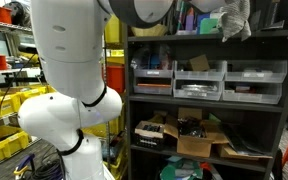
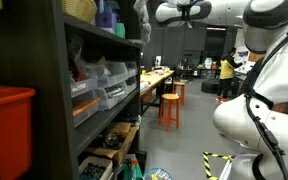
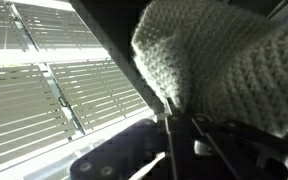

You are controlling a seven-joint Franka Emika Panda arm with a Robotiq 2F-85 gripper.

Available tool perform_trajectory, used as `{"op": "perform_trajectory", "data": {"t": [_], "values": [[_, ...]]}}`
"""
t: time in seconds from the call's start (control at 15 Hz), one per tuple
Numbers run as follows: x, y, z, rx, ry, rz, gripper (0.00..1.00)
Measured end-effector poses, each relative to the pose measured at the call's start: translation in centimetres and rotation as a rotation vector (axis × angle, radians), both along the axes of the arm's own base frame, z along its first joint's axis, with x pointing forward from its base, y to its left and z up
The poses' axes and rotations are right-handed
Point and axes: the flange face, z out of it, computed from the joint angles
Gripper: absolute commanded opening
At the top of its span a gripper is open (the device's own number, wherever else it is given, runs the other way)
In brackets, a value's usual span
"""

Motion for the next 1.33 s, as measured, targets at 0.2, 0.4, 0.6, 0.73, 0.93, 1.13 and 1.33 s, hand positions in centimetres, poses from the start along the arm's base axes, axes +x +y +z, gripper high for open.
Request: {"op": "perform_trajectory", "data": {"t": [0.2,0.4,0.6,0.73,0.93,1.13,1.33], "values": [[0.4,1.3,2.5,-0.016,-0.03,-0.03,0.01],[1.5,2.3,4.5,-0.032,-0.051,-0.078,0.01],[2.9,3.2,4.5,-0.033,-0.035,-0.118,0.01],[4.2,3.6,2.8,-0.027,0.007,-0.127,0.01],[6.4,3.7,-0.6,-0.037,0.082,-0.134,0.01],[8.3,3.6,-3.9,-0.058,0.149,-0.143,0.01],[9.5,3.9,-5.5,-0.074,0.18,-0.148,0.01]]}}
